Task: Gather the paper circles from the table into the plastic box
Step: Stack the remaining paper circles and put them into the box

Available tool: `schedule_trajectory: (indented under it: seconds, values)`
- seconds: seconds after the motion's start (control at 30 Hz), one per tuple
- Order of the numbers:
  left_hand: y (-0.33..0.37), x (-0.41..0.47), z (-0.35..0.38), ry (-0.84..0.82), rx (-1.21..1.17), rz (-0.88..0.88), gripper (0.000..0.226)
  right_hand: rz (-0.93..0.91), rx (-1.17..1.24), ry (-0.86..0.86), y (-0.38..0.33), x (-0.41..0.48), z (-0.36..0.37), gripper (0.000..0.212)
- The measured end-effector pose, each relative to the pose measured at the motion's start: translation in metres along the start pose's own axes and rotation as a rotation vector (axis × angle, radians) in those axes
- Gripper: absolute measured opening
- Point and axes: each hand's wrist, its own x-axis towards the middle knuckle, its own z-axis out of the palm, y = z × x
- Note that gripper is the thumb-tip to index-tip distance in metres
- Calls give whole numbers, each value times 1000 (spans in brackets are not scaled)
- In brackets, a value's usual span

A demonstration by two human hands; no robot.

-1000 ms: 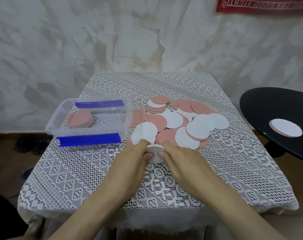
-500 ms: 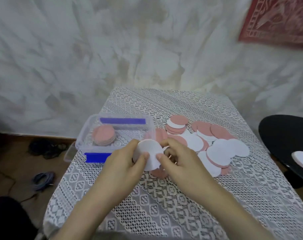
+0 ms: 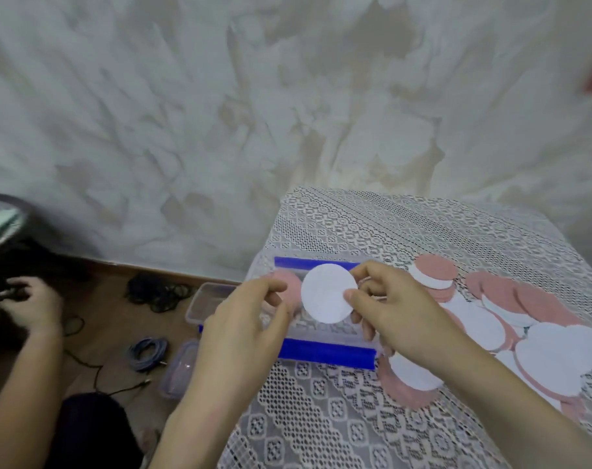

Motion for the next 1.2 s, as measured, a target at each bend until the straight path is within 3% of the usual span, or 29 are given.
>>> schedule_trajectory:
  seconds: [0.3, 0.43, 0.6, 0.73, 0.83, 1.2]
  values:
    - [-40, 19, -1, -35, 69, -32, 58, 76, -159, -132, 4, 62, 45, 4]
    - [-44, 22, 3, -64, 50, -19, 66, 63, -341, -149, 8, 68, 52, 16]
    - [-44, 24, 2, -69, 34, -22, 68, -58, -547, -174, 3, 66, 54, 4]
    - [-44, 23, 1, -73, 13, -41, 67, -53, -683, -246, -7, 64, 54, 39]
    - [-43, 23, 1, -72, 2, -40, 66, -38, -781, -263, -14, 65, 56, 49]
    - [-46, 22, 4, -84, -121, -31, 62, -71, -843, -278, -9, 69, 58, 43]
